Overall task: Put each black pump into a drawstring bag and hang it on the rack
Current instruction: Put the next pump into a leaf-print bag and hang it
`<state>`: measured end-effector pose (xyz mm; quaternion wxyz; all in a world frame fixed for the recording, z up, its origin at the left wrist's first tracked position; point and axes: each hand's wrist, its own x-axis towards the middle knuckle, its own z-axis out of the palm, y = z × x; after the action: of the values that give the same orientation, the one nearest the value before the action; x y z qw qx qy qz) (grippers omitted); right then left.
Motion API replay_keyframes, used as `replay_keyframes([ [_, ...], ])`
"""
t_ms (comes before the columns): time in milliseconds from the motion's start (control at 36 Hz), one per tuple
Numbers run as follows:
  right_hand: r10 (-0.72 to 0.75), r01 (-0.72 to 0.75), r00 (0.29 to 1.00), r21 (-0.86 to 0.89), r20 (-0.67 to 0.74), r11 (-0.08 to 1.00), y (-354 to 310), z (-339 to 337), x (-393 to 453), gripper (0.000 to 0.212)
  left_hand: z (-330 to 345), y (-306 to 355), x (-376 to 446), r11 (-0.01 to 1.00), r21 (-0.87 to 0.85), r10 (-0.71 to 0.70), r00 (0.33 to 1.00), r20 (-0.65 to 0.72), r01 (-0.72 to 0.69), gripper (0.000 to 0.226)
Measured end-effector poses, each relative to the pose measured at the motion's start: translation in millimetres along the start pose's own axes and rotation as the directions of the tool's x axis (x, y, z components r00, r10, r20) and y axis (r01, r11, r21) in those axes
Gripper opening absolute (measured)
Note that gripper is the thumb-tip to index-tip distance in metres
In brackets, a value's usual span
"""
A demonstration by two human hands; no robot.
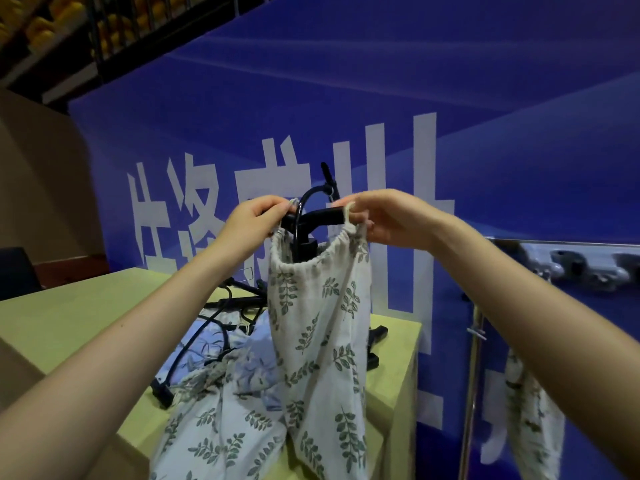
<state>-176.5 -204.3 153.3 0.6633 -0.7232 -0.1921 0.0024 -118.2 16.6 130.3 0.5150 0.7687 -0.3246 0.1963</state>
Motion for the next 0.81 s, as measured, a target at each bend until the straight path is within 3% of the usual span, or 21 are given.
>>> replay_keyframes([
  [56,-0.055,0.043,0.996,-0.156,-0.069,0.987,-5.2,-7.4,0.0,0.026,0.9,-0.8,0.2,1.000,-0.022,0.011,1.000,0.006,-0.011,0.022],
  [139,-0.094,0.072,0.994,-0.293,-0.063,0.954,-12.0,-12.3,-0.3,0.025,4.1,-0.6,-0.1,0.997,-0.078,0.012,1.000,0.001,-0.012,0.021],
  [306,-0.057,0.070,0.997,-0.301,0.051,0.951,-20.9,-14.6,-3.0,0.015,5.2,-0.5,0.1,0.992,-0.128,-0.017,1.000,0.013,0.019,0.021],
  [417,-0.065,0.069,0.998,-0.385,0.023,0.920,-28.3,-12.7,-3.9,0.015,5.7,-0.6,0.7,0.993,-0.116,-0.032,0.999,0.013,0.033,0.022],
  [500,-0.110,0.091,0.993,-0.373,-0.031,0.923,-34.6,-8.4,-0.3,0.016,6.5,-0.9,1.7,0.994,-0.107,-0.032,0.999,-0.002,0.032,0.021],
  [639,-0.100,0.071,0.985,-0.198,-0.139,0.978,-48.1,-0.4,5.6,0.016,10.3,3.4,2.2,0.993,-0.121,0.012,1.000,0.012,-0.011,0.018],
  [806,-0.036,0.021,0.998,-0.239,-0.059,0.971,-38.8,-1.6,-0.3,0.013,8.8,2.2,0.6,0.990,-0.138,0.019,1.000,-0.002,-0.019,0.020],
])
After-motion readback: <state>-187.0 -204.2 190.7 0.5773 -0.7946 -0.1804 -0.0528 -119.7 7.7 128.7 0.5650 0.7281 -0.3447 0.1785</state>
